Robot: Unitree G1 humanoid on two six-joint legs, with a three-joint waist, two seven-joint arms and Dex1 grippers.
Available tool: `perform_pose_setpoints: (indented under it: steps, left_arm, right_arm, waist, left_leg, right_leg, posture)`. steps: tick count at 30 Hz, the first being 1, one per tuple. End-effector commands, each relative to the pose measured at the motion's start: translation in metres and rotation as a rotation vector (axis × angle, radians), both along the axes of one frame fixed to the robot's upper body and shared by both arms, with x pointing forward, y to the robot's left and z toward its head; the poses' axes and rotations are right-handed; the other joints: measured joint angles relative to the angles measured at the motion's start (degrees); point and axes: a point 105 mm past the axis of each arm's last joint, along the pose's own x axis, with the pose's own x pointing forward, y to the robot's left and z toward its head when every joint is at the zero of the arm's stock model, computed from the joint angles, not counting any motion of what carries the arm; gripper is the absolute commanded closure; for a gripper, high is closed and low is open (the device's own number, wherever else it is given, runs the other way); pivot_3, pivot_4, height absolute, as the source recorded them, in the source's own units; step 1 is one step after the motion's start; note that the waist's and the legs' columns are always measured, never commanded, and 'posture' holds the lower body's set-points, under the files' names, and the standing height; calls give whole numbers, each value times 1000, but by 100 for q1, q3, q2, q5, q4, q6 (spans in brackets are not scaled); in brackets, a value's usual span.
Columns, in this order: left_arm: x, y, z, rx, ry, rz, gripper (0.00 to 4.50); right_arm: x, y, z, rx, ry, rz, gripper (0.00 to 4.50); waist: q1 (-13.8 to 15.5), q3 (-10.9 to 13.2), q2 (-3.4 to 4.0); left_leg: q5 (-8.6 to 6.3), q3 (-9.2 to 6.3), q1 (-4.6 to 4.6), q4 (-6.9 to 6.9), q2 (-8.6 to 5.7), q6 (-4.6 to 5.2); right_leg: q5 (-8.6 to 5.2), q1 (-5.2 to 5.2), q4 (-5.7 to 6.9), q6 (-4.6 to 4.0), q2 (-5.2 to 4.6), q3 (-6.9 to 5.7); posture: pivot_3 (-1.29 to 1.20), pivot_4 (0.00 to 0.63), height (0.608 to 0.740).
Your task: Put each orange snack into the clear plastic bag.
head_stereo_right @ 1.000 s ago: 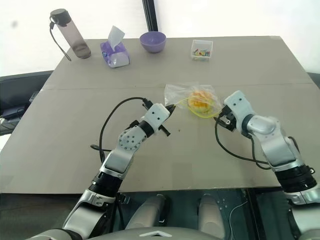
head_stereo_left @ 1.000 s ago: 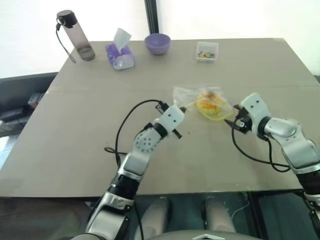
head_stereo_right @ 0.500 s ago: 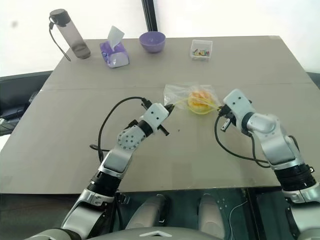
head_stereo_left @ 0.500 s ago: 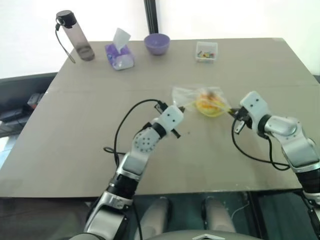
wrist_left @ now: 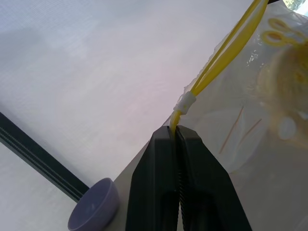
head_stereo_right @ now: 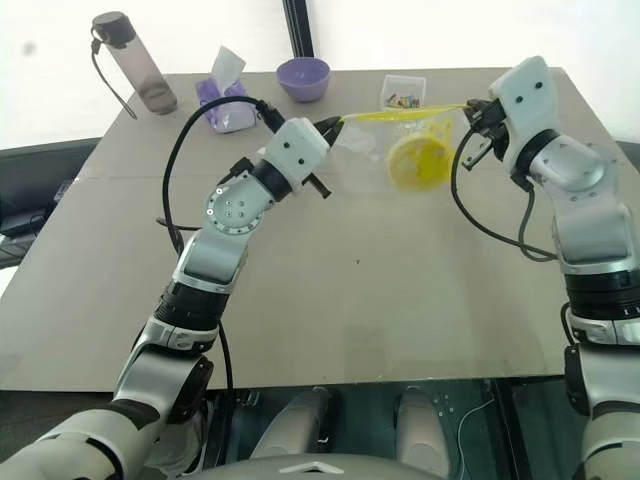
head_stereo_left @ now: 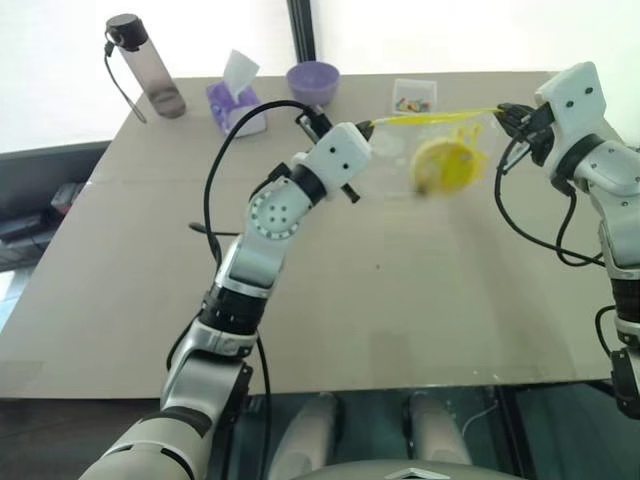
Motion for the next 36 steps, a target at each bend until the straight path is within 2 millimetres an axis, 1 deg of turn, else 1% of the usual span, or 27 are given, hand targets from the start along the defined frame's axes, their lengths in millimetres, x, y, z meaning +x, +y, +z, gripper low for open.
perform_pose_setpoints:
  steps: [1,3,5,6,8,9,11,12,13,14,15,17,18,20,22,23,24,25,27,28,30,31,34,36]
  left_arm:
    - [3,17,14,-35,-59,76,4500]
    - [4,23,14,-37,-61,93,4500]
    - [2,25,6,-24,-33,78,4500]
    - [0,25,-3,-21,12,61,4500]
    - [-8,22,-26,-23,124,7,3800]
    - [-12,20,-34,-24,167,-16,3442]
    - [-29,12,-60,-21,293,-90,2593]
    - [-40,8,-71,-19,351,-130,2125]
    - [-53,2,-83,-12,411,-179,2125]
    - [-63,-2,-90,-3,455,-220,2125]
    - [-74,-6,-96,6,490,-258,2125]
    - [-86,-13,-100,17,517,-295,2125]
    - [-89,-15,-99,22,518,-300,2125]
    - [-90,-18,-96,39,498,-301,2125]
    - [-90,-20,-93,61,473,-301,2125]
    - [-88,-22,-91,48,471,-300,2125]
    - [-87,-23,-89,37,469,-299,2125]
    - [-87,-23,-88,38,461,-296,2125]
    - [-86,-25,-88,44,451,-294,2125]
    - [-85,-24,-89,65,442,-286,2125]
    - [-83,-21,-94,116,447,-272,2125]
    - [-83,-19,-99,143,458,-268,2125]
    - [-91,-16,-124,259,532,-300,2125]
    - [-92,-16,-132,301,524,-304,2125]
  right_arm:
    - [-2,1,16,25,-88,-3,4470]
    - [-3,5,15,41,-91,13,4470]
    - [-6,6,6,34,-49,37,4470]
    - [-10,6,-4,32,2,55,4214]
    - [-20,6,-29,31,122,89,3572]
    - [-25,6,-39,31,166,99,3060]
    - [-44,3,-72,-7,323,127,2188]
    - [-55,1,-85,-24,390,139,1716]
    - [-65,0,-93,-27,446,151,1716]
    - [-72,-1,-96,-24,473,161,1716]
    - [-76,0,-93,-16,480,166,1716]
    - [-80,6,-83,-6,470,188,1716]
    - [-81,11,-77,-8,451,204,1716]
    - [-82,24,-64,-15,408,249,1716]
    - [-83,39,-54,-43,364,294,1716]
    - [-86,49,-51,-67,342,332,1716]
    - [-89,58,-50,-93,327,371,1716]
    - [-94,68,-53,-136,319,414,1716]
    - [-100,77,-60,-187,320,458,1716]
    - [-103,79,-77,-239,350,465,1716]
    - [-107,74,-104,-300,405,453,1716]
    - [-107,71,-111,-308,418,438,1716]
    - [-97,56,-112,-275,409,347,1716]
    - [-93,45,-116,-257,425,286,1716]
  waist:
    - [0,0,0]
    - [0,0,0]
    - [7,0,0]
    - [8,-1,1]
    - [12,-3,1]
    - [15,-3,2]
    - [33,-3,2]
    - [32,-3,1]
    - [28,-2,2]
    - [27,-2,3]
    - [14,-2,3]
    - [-25,0,6]
    - [-24,0,6]
    - [-13,0,6]
    - [11,1,5]
    - [12,1,5]
    - [13,2,3]
    - [15,1,3]
    - [17,1,3]
    - [19,1,3]
    - [56,-3,-4]
    - [60,-2,-3]
    - [33,-2,-3]
    - [25,-2,-3]
  left_leg:
    - [0,1,-2,2,-1,0]
    - [0,1,-2,3,-2,0]
    - [0,0,-2,3,-2,0]
    - [0,0,-2,3,-2,0]
    - [0,-1,-2,2,-1,1]
    - [-1,-4,-2,2,-1,1]
    - [-1,-8,-10,2,-2,1]
    - [-1,-12,-13,1,-2,2]
    - [-2,-12,-13,3,-1,3]
    - [-2,-10,-13,2,-2,4]
    - [-2,-7,-11,3,-1,4]
    - [-5,4,0,5,4,8]
    - [-16,7,9,6,5,28]
    - [-15,3,27,11,15,26]
    - [-13,6,82,10,24,23]
    - [-13,9,104,11,28,23]
    - [-13,10,105,11,30,23]
    - [-13,6,104,13,33,23]
    - [-13,0,99,13,32,22]
    - [-13,-3,93,13,31,22]
    - [-13,-9,86,12,26,21]
    - [-13,-9,84,11,26,20]
    - [-3,-4,78,0,22,3]
    - [-6,2,81,-4,22,8]
  right_leg:
    - [0,-2,3,0,0,0]
    - [0,-3,5,0,0,1]
    - [0,-3,7,0,0,1]
    - [0,-3,7,0,0,0]
    - [0,-1,3,0,-1,0]
    - [0,0,0,0,-1,-1]
    - [0,-1,-5,0,-3,-3]
    - [0,-1,-7,0,-4,-5]
    - [0,0,-7,0,-4,-5]
    - [0,-1,-7,0,-6,-4]
    - [0,-1,-3,0,-7,-1]
    - [0,0,10,0,-5,8]
    - [0,1,25,0,-4,12]
    - [2,19,27,-2,11,6]
    - [-1,78,25,-1,28,2]
    - [-13,100,22,18,31,-5]
    - [-14,102,21,20,33,-6]
    - [-14,102,19,21,34,-7]
    - [-1,100,16,0,33,-6]
    - [1,97,13,-4,32,-5]
    - [2,92,13,-6,26,-5]
    - [1,92,9,-6,25,-9]
    - [2,86,-6,-6,20,0]
    - [2,86,-7,-5,18,5]
  posture:
    - [0,150,740]
    - [0,150,740]
    - [0,150,740]
    - [0,150,740]
    - [0,150,740]
    - [0,150,740]
    - [0,150,740]
    - [0,150,740]
    - [0,150,740]
    - [0,150,740]
    - [0,150,740]
    - [0,150,740]
    - [0,150,740]
    - [0,150,740]
    - [0,150,740]
    - [0,150,740]
    - [0,150,740]
    - [0,150,740]
    - [0,150,740]
    - [0,150,740]
    - [0,150,740]
    - [0,150,740]
    - [0,150,740]
    - [0,150,740]
